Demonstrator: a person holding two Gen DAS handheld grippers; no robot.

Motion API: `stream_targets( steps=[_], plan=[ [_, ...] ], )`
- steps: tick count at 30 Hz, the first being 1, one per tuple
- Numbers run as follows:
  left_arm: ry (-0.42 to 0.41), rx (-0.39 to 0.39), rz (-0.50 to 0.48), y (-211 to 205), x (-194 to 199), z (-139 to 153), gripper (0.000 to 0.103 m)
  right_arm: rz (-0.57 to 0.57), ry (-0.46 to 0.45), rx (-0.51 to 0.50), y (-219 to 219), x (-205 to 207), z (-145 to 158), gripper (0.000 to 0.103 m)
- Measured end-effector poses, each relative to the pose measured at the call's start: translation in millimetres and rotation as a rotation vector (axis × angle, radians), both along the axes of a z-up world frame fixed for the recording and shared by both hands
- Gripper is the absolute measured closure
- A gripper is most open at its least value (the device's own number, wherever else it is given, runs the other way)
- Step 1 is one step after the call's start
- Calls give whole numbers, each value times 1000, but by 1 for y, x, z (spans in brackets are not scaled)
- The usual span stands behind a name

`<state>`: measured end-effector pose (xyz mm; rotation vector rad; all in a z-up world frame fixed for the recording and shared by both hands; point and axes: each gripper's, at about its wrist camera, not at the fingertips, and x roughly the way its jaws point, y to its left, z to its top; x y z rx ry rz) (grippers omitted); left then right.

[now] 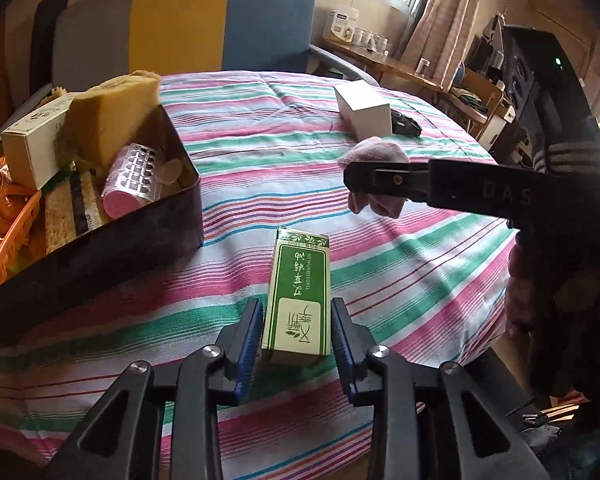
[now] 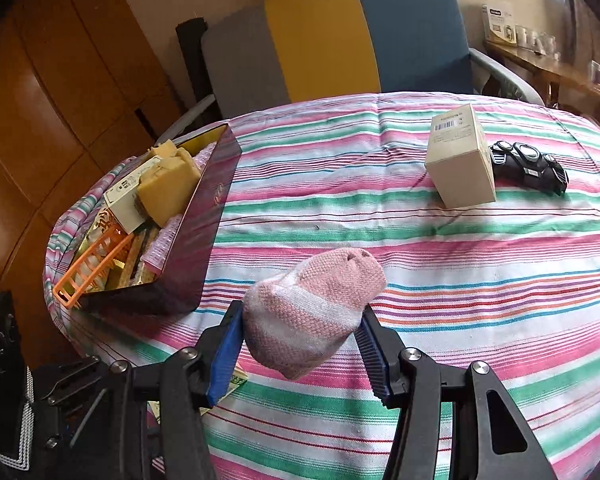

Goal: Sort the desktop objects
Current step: 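Carry the green box and pink knit item toward the gold tray with both grippers, then lower the green box and pink item into the tray and open both grippers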

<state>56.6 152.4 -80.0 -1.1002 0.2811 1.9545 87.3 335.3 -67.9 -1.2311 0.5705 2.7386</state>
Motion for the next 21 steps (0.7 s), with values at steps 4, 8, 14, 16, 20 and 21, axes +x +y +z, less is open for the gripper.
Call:
stream_targets(
  steps=[4, 8, 14, 16, 20, 21],
  plan=[
    [4, 55, 62, -18, -8, 14, 70, 24, 8, 4, -6, -2, 1, 48],
    [3, 91, 113, -32, -17, 23, 70, 62, 8, 13, -18, -5, 2, 48],
    [16, 134, 199, -59, -26, 36, 70, 119, 5, 39, -39, -10, 5, 48],
    [35, 156, 236, -71, -32, 47, 70, 136, 7, 47, -45, -11, 7, 48],
    [87, 184, 322, -96, -50, 67, 70, 175, 20, 66, -58, -19, 16, 48],
    [103, 182, 340, -101, -56, 71, 70, 187, 25, 69, -63, -22, 18, 48]
  ],
)
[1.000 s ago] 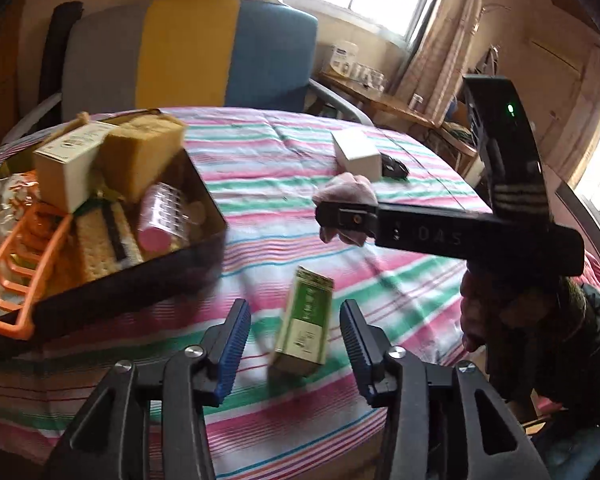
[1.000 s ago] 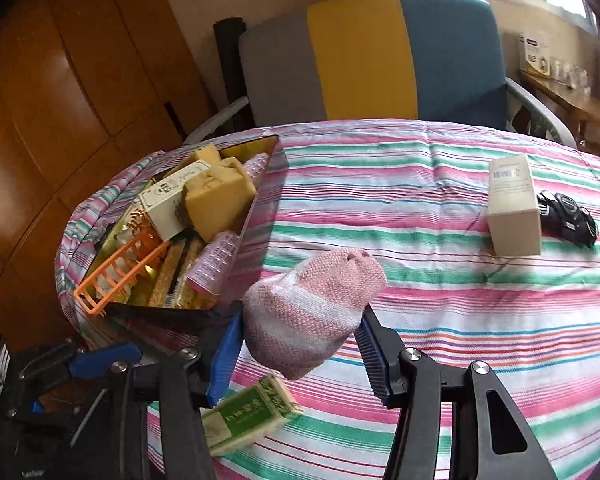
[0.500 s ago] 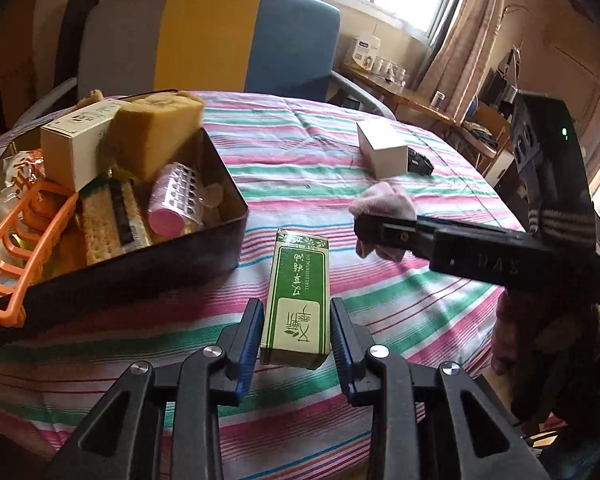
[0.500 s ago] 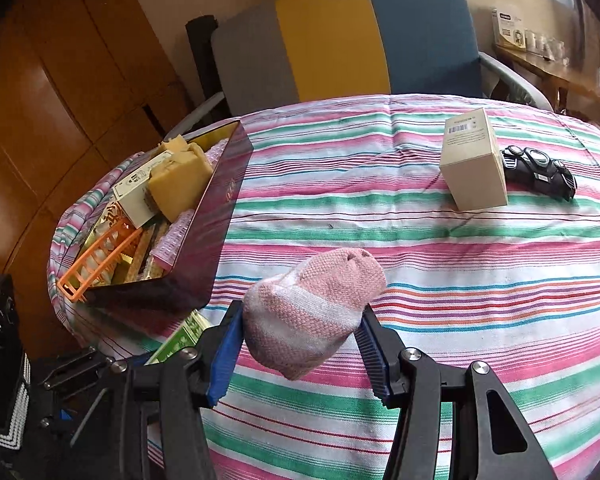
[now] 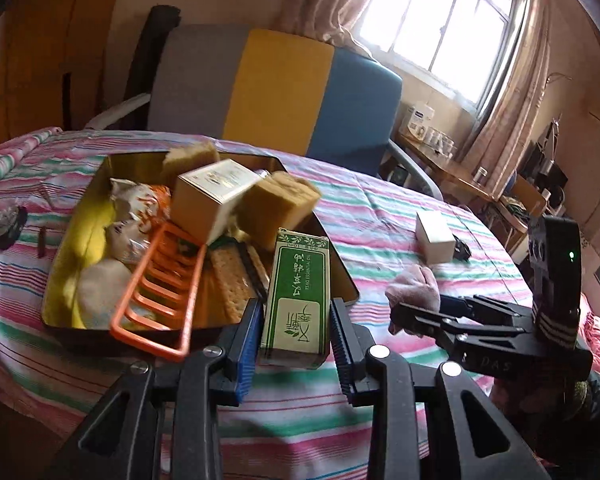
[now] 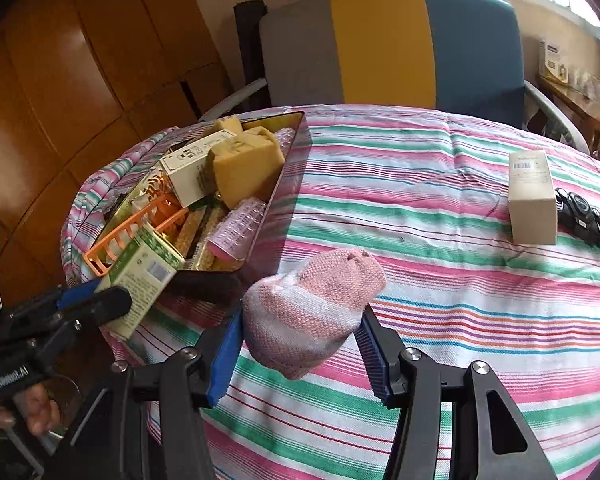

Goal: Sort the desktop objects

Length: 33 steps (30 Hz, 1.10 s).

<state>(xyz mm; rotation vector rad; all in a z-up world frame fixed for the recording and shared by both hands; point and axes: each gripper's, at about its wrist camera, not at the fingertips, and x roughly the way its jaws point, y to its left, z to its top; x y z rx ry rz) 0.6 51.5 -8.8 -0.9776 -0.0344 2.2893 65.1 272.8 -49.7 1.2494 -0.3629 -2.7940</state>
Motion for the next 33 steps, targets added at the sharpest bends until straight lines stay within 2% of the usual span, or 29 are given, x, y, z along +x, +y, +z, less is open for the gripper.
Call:
stream_targets(
  steps=[11, 14, 16, 18, 20, 27, 33],
  plan=[
    [40, -79, 186, -32, -84, 9, 69, 147, 62, 51, -65, -60, 30, 47],
    [38, -101, 234, -39, -102, 5, 68, 142, 70, 36, -74, -81, 33, 43],
    [36, -104, 242, -44, -108, 2, 57, 130, 62, 16, -75, -89, 33, 30],
    [22, -125, 247, -48, -112, -3, 54, 124, 60, -2, -75, -91, 31, 29],
    [12, -130, 258, -52, -112, -7, 54, 117, 48, -9, -73, -89, 25, 25],
    [46, -123, 258, -50, -86, -1, 54, 71, -2, -64, -55, -74, 6, 25],
    [87, -109, 164, -21, -49, 15, 52, -5, -8, -99, -27, -50, -2, 21]
  ],
)
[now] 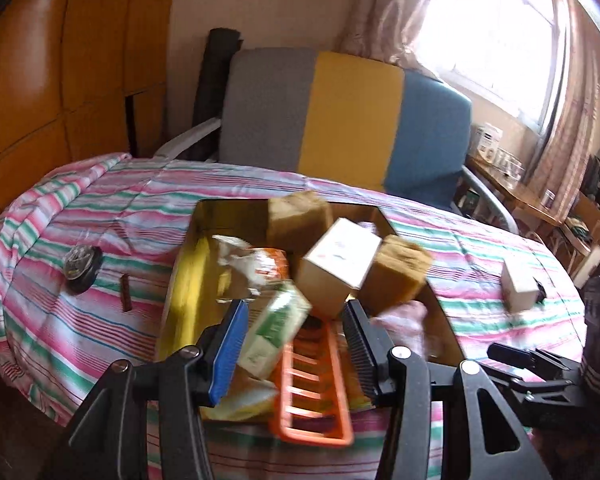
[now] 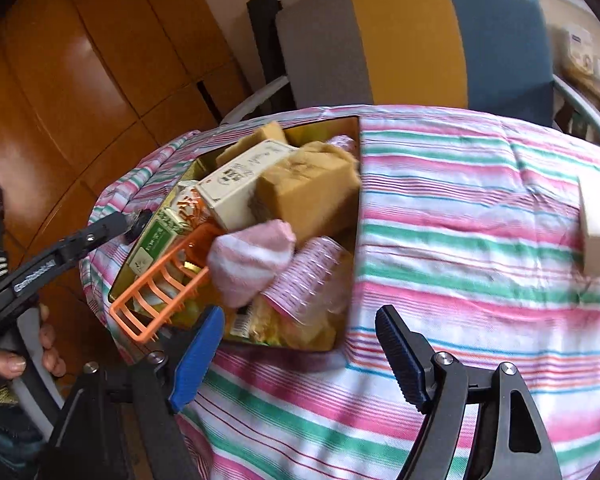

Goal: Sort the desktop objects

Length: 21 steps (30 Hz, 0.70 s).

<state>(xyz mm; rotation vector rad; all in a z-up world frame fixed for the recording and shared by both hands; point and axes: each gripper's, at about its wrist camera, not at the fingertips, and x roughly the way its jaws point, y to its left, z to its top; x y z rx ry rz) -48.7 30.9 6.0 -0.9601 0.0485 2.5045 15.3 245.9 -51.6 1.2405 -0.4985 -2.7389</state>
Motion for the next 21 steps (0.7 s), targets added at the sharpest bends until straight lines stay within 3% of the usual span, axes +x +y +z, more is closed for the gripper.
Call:
stream_targets(
  steps=[5, 12, 21],
  plan=[
    [-6, -19, -144, 46, 33, 0, 50, -110, -14, -13, 39, 26, -8, 20],
    [-92, -72, -352, 122, 70, -24, 50, -338, -30, -40, 123, 77, -20, 19],
    [-197, -161, -503, 197, 97, -55, 50, -587, -23, 4, 216, 140, -28, 17]
  ],
)
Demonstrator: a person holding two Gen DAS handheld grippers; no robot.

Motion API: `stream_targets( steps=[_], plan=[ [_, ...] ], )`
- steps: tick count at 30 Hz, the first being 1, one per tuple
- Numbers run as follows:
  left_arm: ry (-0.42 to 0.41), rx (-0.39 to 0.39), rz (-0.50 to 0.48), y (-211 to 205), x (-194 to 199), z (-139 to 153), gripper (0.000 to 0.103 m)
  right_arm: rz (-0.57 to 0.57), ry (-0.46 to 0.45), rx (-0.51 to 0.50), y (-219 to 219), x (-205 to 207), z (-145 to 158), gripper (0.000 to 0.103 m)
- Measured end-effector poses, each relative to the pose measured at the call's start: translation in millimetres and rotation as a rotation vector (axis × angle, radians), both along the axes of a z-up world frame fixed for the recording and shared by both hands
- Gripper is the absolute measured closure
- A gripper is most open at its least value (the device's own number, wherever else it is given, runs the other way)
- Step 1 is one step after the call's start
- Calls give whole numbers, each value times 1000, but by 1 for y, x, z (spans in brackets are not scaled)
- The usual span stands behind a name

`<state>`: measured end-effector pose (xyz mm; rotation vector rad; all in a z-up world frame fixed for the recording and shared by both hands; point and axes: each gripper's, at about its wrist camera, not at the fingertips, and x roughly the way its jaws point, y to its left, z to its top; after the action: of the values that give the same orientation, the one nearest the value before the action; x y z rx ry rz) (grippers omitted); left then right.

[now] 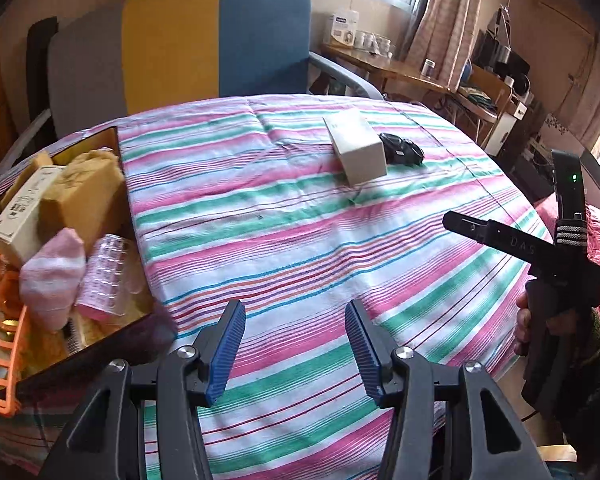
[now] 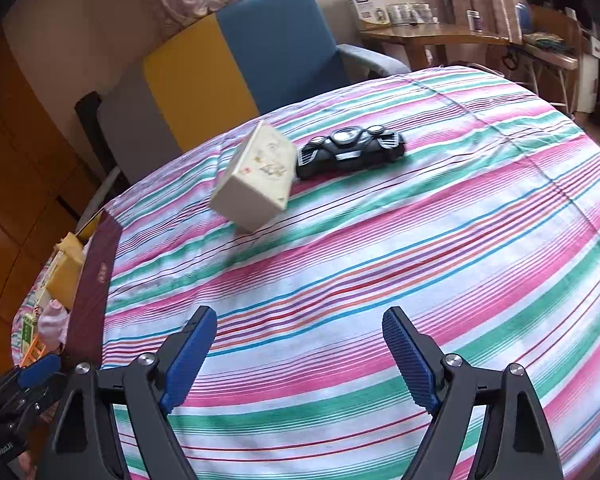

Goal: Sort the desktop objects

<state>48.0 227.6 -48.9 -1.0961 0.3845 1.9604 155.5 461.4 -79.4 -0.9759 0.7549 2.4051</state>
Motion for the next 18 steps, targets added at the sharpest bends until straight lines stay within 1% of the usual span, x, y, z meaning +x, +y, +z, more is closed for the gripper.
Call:
stream_targets(
  steps=[3, 6, 9, 12, 16, 17, 18],
  plan=[
    [-28, -2, -30, 22, -5, 0, 50, -43, -13, 30, 18, 11, -3, 16],
    [-71, 29, -55, 48, -17, 4, 46, -70, -25, 71, 30, 18, -6, 16],
    [-105, 55, -86, 77, -29, 8, 42, -71, -36, 122, 36, 18, -9, 16],
    [-121, 46, -96, 106, -43, 8, 42, -57, -48, 162, 41, 11, -13, 16],
    [-116, 43, -90, 138, -62, 8, 42, -45, -55, 159, 47, 5, -22, 16],
    [-119, 44, -88, 145, -66, 7, 42, -43, -47, 156, 48, 5, -22, 15],
    [-123, 45, -84, 152, -71, 6, 42, -39, -37, 151, 48, 5, -23, 13]
  ],
)
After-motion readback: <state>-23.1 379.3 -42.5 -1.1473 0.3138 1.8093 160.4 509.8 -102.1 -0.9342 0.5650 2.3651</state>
